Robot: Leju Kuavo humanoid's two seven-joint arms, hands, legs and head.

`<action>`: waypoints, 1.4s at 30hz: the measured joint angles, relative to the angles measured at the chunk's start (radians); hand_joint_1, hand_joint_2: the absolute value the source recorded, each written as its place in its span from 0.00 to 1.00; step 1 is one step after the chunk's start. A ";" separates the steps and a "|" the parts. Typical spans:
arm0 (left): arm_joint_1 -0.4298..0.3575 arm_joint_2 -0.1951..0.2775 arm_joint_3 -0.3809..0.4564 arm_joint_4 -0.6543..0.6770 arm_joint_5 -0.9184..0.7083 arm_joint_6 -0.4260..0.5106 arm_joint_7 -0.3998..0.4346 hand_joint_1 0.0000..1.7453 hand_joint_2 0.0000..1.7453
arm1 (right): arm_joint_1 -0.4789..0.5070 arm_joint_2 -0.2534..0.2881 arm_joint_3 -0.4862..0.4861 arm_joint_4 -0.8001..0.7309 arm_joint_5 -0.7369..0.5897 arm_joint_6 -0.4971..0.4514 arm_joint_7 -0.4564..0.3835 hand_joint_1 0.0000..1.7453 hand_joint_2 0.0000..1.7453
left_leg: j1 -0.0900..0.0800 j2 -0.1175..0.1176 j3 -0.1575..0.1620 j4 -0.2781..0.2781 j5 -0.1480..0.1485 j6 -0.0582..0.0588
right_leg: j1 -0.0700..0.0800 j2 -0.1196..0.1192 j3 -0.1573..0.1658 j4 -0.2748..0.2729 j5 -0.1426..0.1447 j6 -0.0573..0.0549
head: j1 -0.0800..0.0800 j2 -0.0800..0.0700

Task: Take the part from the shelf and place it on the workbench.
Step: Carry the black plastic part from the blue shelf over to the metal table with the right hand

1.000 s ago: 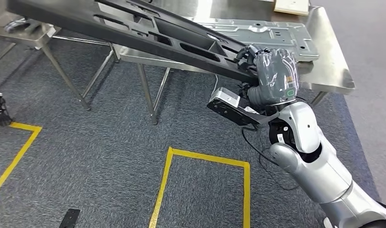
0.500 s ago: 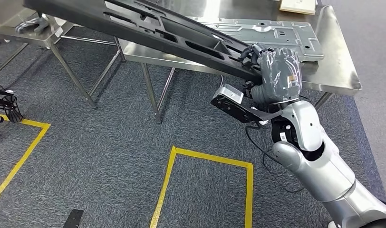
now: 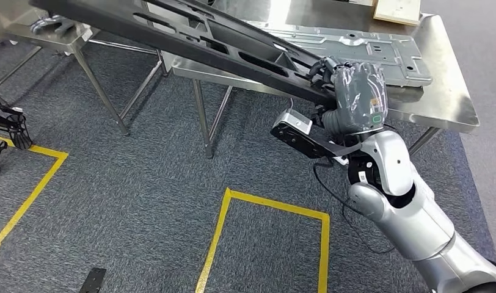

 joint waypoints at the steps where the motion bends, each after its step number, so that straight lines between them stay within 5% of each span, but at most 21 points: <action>1: -0.001 0.000 0.000 0.000 0.000 0.000 -0.001 0.00 1.00 | 0.000 -0.001 -0.002 0.000 0.001 -0.002 0.001 1.00 1.00 | -0.001 -0.002 0.001 0.001 -0.002 -0.003 | 0.002 0.004 0.028 -0.060 0.020 -0.005 | 0.000 0.000; 6: 0.002 -0.002 0.000 0.000 0.000 -0.004 -0.002 0.00 1.00 | 0.005 -0.010 -0.015 -0.001 0.001 -0.009 0.014 1.00 1.00 | 0.000 -0.002 -0.003 0.000 -0.007 -0.027 | 0.004 0.005 0.062 -0.131 0.030 -0.021 | 0.000 0.000; 8: 0.001 -0.001 0.000 0.000 0.000 -0.005 -0.001 0.00 1.00 | 0.007 -0.015 -0.020 -0.002 0.001 -0.009 0.019 1.00 1.00 | 0.001 0.004 -0.033 0.067 -0.046 -0.034 | -0.001 0.002 0.071 -0.142 0.034 -0.031 | -0.002 0.000; 10: 0.002 -0.001 0.000 0.000 0.000 -0.007 0.000 0.00 1.00 | 0.012 -0.021 -0.024 -0.003 0.000 -0.009 0.024 1.00 1.00 | 0.002 0.007 -0.094 0.191 -0.099 -0.039 | -0.001 0.001 0.073 -0.142 0.032 -0.037 | -0.003 0.000; 12: 0.005 -0.001 0.000 0.000 0.000 -0.010 0.000 0.00 1.00 | 0.022 -0.025 -0.027 -0.003 0.000 -0.009 0.030 1.00 1.00 | 0.003 0.008 -0.135 0.258 -0.105 -0.044 | -0.001 0.001 0.075 -0.141 0.028 -0.037 | -0.003 0.000; 13: 0.006 -0.001 0.000 0.000 0.000 -0.011 0.000 0.00 1.00 | 0.027 -0.028 -0.030 -0.004 -0.001 -0.008 0.033 1.00 1.00 | 0.004 0.010 -0.130 0.239 -0.082 -0.045 | -0.001 0.001 0.077 -0.139 0.025 -0.036 | -0.003 0.000; 16: 0.005 0.001 0.000 0.000 0.000 -0.013 0.000 0.00 1.00 | 0.034 -0.040 -0.040 -0.008 -0.005 -0.007 0.042 1.00 1.00 | 0.004 0.019 -0.049 0.060 0.008 -0.043 | 0.000 0.002 0.082 -0.126 0.010 -0.025 | -0.003 0.000; 18: 0.005 0.002 0.000 0.000 0.000 -0.014 0.000 0.00 1.00 | 0.036 -0.051 -0.047 -0.010 -0.011 -0.007 0.050 1.00 1.00 | 0.000 0.020 -0.023 0.007 0.014 -0.035 | 0.003 0.002 0.080 -0.120 0.004 -0.016 | -0.003 0.000; 22: 0.005 0.002 0.000 0.000 0.000 -0.015 0.000 0.00 1.00 | 0.042 -0.069 -0.061 -0.014 -0.022 -0.007 0.055 1.00 1.00 | 0.001 0.017 -0.011 -0.003 0.011 -0.010 | 0.001 0.002 0.075 -0.098 -0.015 0.005 | -0.002 0.000; 25: 0.004 0.002 0.000 0.000 0.000 -0.015 -0.001 0.00 1.00 | 0.047 -0.082 -0.072 -0.015 -0.026 -0.008 0.058 1.00 1.00 | 0.002 0.017 -0.001 -0.007 0.006 0.004 | -0.003 0.002 -0.009 0.068 -0.087 0.017 | -0.002 0.000; 27: 0.004 0.001 0.000 0.000 0.000 -0.016 -0.001 0.00 1.00 | 0.056 -0.088 -0.076 -0.015 -0.034 -0.008 0.062 1.00 1.00 | 0.001 0.015 0.003 -0.007 0.001 0.007 | -0.003 0.002 -0.069 0.159 -0.102 0.021 | -0.002 0.000; 29: 0.004 0.000 0.000 0.000 -0.001 -0.017 -0.001 0.00 1.00 | 0.063 -0.096 -0.083 -0.015 -0.040 -0.009 0.066 1.00 1.00 | 0.001 0.012 0.012 -0.007 -0.005 0.006 | -0.003 0.002 -0.060 0.109 -0.046 0.018 | -0.002 0.000; 32: 0.003 0.000 0.000 0.000 -0.002 -0.018 -0.002 0.00 1.00 | 0.063 -0.109 -0.100 -0.015 -0.044 -0.010 0.067 1.00 1.00 | -0.002 0.007 0.020 -0.005 -0.014 -0.004 | 0.002 0.005 0.020 -0.079 0.044 0.004 | -0.002 0.000; 37: 0.003 0.001 0.000 0.000 -0.003 -0.018 -0.002 0.00 1.00 | 0.067 -0.123 -0.121 -0.016 -0.052 -0.011 0.071 1.00 1.00 | -0.003 0.008 0.018 0.000 -0.028 -0.028 | 0.002 0.006 0.045 -0.128 0.043 -0.018 | -0.004 0.000; 39: 0.002 0.001 0.000 0.000 -0.003 -0.018 -0.002 0.00 1.00 | 0.067 -0.124 -0.126 -0.017 -0.053 -0.012 0.071 1.00 1.00 | -0.001 0.011 -0.017 0.075 -0.066 -0.037 | -0.001 0.004 0.055 -0.136 0.042 -0.028 | -0.005 0.000; 42: 0.004 0.001 0.000 0.000 -0.003 -0.018 -0.002 0.00 1.00 | 0.070 -0.125 -0.131 -0.017 -0.053 -0.011 0.071 1.00 1.00 | -0.001 0.012 -0.118 0.253 -0.124 -0.044 | 0.001 0.003 0.063 -0.134 0.035 -0.038 | -0.006 0.000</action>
